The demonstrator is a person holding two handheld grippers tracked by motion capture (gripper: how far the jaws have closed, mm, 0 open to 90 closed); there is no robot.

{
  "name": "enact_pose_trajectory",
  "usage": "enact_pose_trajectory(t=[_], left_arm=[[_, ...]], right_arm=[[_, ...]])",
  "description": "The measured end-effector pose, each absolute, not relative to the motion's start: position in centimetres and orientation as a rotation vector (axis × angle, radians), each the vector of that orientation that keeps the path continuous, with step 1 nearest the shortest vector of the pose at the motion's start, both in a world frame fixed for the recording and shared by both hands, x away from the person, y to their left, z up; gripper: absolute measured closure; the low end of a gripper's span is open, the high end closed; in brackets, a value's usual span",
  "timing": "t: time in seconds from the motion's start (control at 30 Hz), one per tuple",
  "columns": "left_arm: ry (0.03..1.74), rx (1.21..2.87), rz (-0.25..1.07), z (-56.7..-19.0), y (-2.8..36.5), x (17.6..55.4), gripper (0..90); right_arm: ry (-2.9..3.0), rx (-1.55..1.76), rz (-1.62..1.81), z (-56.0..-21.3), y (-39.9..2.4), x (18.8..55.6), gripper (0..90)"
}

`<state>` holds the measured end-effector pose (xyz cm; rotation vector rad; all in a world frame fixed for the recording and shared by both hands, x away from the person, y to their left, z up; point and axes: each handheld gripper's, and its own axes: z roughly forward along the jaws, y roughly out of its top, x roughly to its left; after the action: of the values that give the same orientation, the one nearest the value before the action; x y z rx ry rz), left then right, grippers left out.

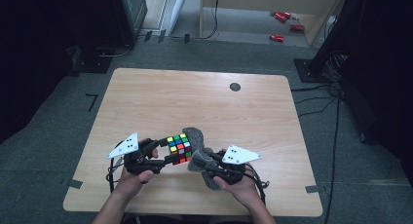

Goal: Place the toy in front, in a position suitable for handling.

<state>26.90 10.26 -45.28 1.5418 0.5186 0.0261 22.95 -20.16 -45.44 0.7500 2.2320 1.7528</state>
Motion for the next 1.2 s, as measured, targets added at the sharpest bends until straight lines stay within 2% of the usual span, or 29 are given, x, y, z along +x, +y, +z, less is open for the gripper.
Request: enact_pose_trajectory(t=[0.13,0.3,0.43,0.47,0.53,0.67,0.83,1.03,1.2], left_arm=[[0.524,1.566,0.032,-45.5,10.1,27.0,35.0],[0.532,1.597,0.054,-45.6,9.4,26.8,35.0],[0.649,1.551,0.241,-45.1,9.9,26.4,35.0],[0.672,1.519,0.253,-45.1,10.1,26.4,35.0],[0.684,1.477,0.253,-45.1,10.1,26.1,35.0],[0.652,1.503,0.283,-45.2,8.6,25.4,35.0],[0.677,1.486,0.248,-45.8,8.4,25.6,35.0],[0.664,1.503,0.255,-45.8,7.9,25.4,35.1],[0.658,1.491,0.247,-45.6,8.3,25.4,35.2]], right_arm=[[2.207,0.759,1.694,-45.3,-19.8,22.7,69.1],[2.083,0.769,1.791,-44.1,-20.5,22.3,69.0],[2.183,0.808,1.738,-45.4,-19.7,22.6,68.9],[2.21,0.834,1.707,-45.8,-19.5,22.7,68.9],[2.216,0.922,1.698,-46.4,-18.9,22.9,68.6],[2.175,1.019,1.728,-46.7,-18.0,22.6,68.5],[2.136,1.087,1.755,-46.7,-17.2,21.9,68.5],[2.259,0.955,1.786,-47.3,-14.4,20.8,68.4],[2.146,1.095,1.764,-47.1,-16.3,21.6,68.8]])
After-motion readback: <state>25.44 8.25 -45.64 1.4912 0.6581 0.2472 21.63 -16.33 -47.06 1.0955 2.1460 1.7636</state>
